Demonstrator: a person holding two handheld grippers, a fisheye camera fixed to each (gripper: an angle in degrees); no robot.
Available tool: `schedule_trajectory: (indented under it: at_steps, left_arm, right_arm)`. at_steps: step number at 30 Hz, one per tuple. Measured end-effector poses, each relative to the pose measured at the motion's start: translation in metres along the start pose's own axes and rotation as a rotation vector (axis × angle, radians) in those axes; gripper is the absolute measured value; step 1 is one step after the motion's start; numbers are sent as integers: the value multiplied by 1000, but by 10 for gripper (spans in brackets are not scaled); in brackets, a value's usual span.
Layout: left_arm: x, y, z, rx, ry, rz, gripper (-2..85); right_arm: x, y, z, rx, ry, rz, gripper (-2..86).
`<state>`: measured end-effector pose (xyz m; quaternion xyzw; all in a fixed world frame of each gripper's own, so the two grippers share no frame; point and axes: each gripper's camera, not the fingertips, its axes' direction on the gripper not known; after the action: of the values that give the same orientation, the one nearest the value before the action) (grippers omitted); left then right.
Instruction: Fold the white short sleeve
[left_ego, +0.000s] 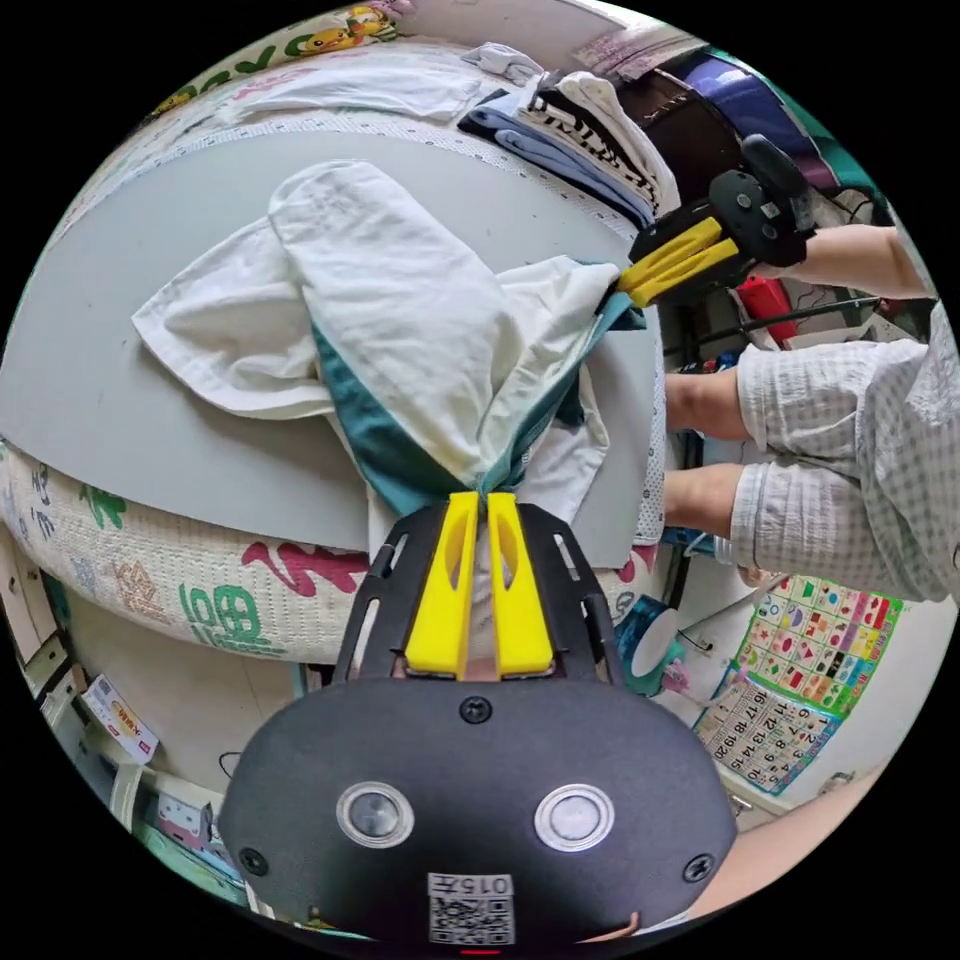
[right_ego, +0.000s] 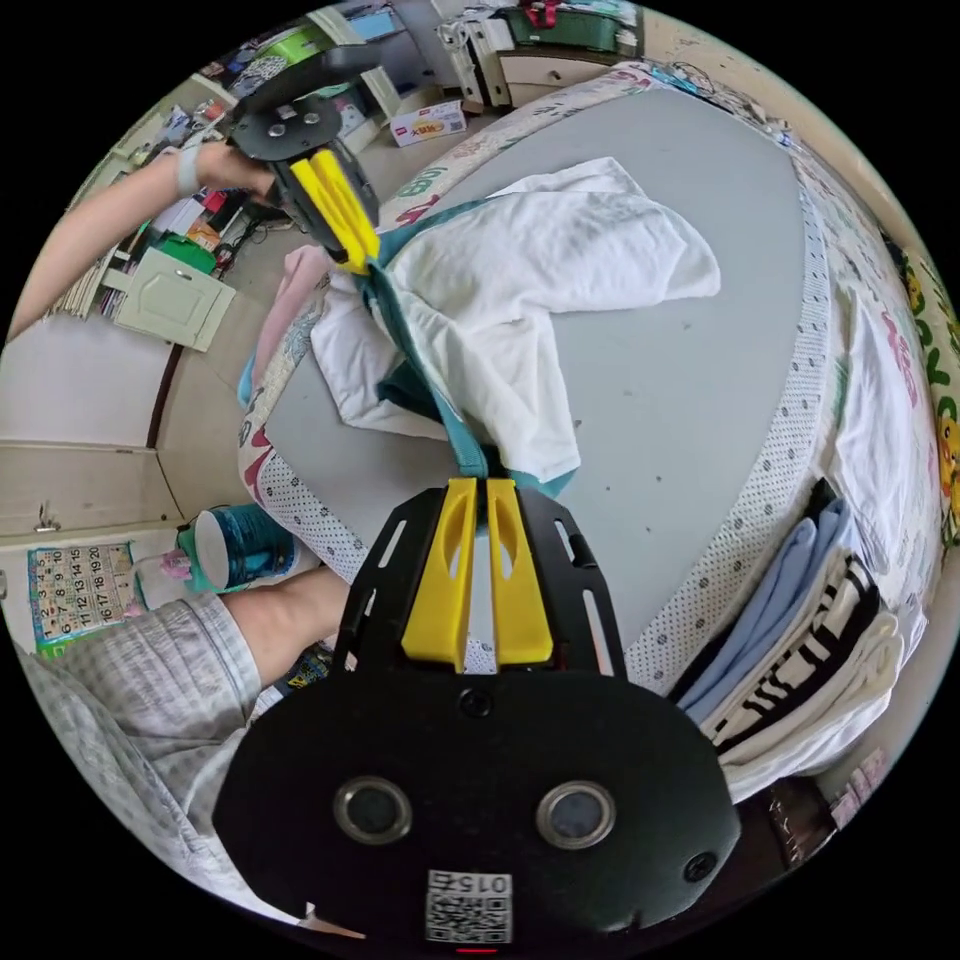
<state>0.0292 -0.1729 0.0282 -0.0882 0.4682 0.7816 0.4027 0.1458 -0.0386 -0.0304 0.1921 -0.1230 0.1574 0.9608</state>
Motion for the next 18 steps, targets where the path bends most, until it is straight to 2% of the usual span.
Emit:
schedule_trajectory:
  at_steps: [2,4,7,11,18]
  left_arm:
    - [44,-32,-18,-56,-96,39,5]
    - [107,-78,-28,-154,-345,119,1]
    - [170,-122,-12,-263,-612,251,1]
    - [203,-149,2,-306,-712,286,3]
    - [203,-143,9,-321,-678,211,2]
  right_arm:
    - [9,4,-5,-1,37,35,7]
    - [22,9,-7,-14,41,96,6]
    - [31,11,-4,-57,76,128,6]
    - [30,4,2,-81,148,108,6]
    - [30,-4,22,-111,158,129,7]
